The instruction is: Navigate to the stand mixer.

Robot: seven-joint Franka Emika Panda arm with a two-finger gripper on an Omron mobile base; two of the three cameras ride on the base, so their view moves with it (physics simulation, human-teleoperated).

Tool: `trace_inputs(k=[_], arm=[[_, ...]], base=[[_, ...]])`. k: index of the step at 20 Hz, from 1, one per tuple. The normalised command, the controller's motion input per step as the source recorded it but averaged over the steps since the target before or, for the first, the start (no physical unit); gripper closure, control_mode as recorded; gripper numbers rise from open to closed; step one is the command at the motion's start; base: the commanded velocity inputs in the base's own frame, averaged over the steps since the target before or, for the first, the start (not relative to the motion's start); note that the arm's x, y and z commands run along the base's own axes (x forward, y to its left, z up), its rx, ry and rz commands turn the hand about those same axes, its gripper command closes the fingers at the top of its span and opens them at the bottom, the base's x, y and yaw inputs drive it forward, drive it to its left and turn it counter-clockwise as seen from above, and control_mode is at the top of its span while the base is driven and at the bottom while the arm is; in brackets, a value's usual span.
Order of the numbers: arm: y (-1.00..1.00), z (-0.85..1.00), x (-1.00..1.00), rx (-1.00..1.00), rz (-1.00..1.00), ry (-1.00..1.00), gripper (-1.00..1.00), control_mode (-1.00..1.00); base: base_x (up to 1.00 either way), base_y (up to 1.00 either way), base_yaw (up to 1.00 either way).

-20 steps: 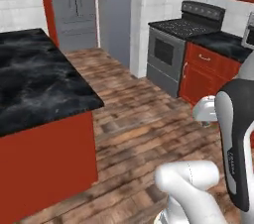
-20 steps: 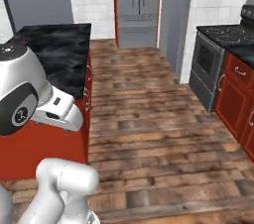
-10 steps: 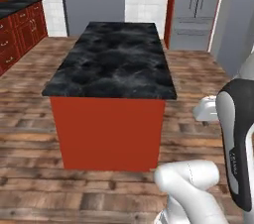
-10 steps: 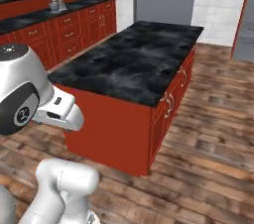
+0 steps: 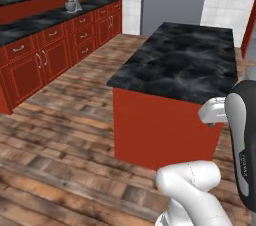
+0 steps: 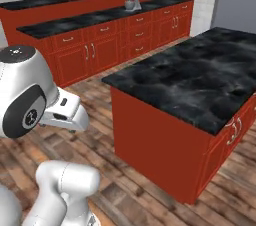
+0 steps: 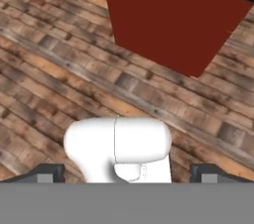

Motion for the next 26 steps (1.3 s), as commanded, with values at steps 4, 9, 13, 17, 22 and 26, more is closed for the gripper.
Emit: trace_inputs(k=[4,9,13,17,22,26], arm=[[0.00,0.00,0.00,0.00,0.00,0.00,-1.00,1.00],[0.00,0.00,0.00,0.00,0.00,0.00,-1.00,1.00],[0.00,0.00,0.00,0.00,0.00,0.00,-1.00,1.00],[0.00,0.00,0.00,0.00,0.00,0.00,-1.00,1.00],[0.00,0.00,0.00,0.00,0.00,0.00,-1.00,1.00],[0.00,0.00,0.00,0.00,0.00,0.00,-1.00,1.00]], base=[[1.00,1.00,-0.05],[1.00,1.00,-0.12],[1.00,1.00,-0.10],[1.00,1.00,-0.12],[1.00,1.00,-0.13],[1.00,1.00,-0.13]])
